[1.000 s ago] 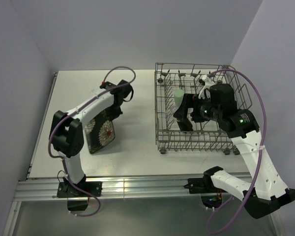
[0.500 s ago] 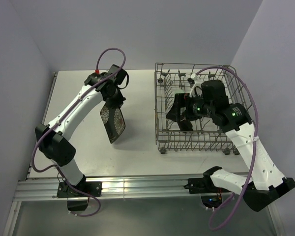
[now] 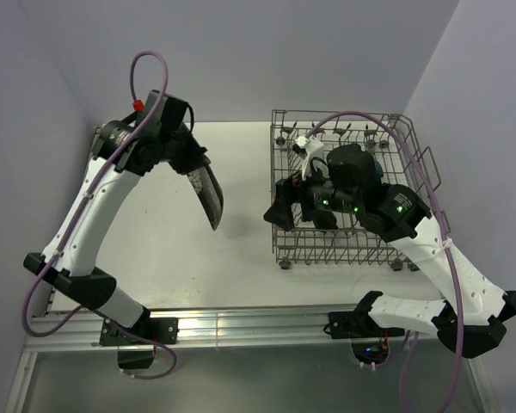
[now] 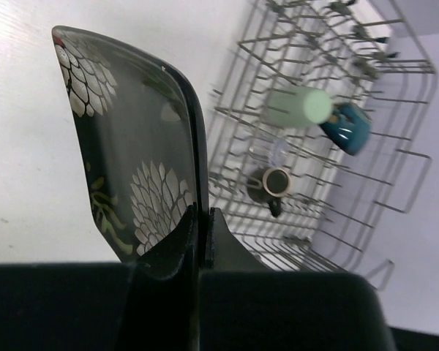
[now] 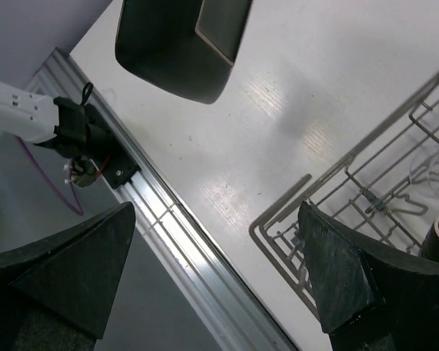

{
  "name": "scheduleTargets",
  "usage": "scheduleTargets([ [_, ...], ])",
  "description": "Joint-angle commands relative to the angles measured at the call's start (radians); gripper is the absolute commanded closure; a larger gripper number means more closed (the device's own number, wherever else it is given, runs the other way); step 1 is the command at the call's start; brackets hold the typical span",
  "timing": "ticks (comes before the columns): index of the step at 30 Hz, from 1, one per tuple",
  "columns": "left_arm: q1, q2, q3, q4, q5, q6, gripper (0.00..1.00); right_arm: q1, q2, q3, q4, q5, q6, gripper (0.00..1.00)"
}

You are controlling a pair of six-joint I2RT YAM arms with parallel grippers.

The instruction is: Load the mixed dishes into the dish rack

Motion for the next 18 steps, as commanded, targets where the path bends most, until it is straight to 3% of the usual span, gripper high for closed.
scheduleTargets([
  [1,0.011,-0.1,0.017,0.092,0.082,-0.068,1.0,0.058,-0.01,0.017,0.099,0.058,-0.065,0.0],
  [11,0.034,-0.192,-0.044,0.215,0.214,-0.209,1.0,0.29,-0.036,-0.069,0.287,0.333,-0.153,0.0],
  [14,0.05,-0.243,-0.123,0.273,0.252,-0.261,1.0,0.319,0.007,-0.02,0.266,0.395,-0.098,0.0],
  [18,0.077,-0.315,-0.223,0.431,0.303,-0.307,1.0,0.318,0.09,0.137,0.1,0.437,0.059,0.0],
])
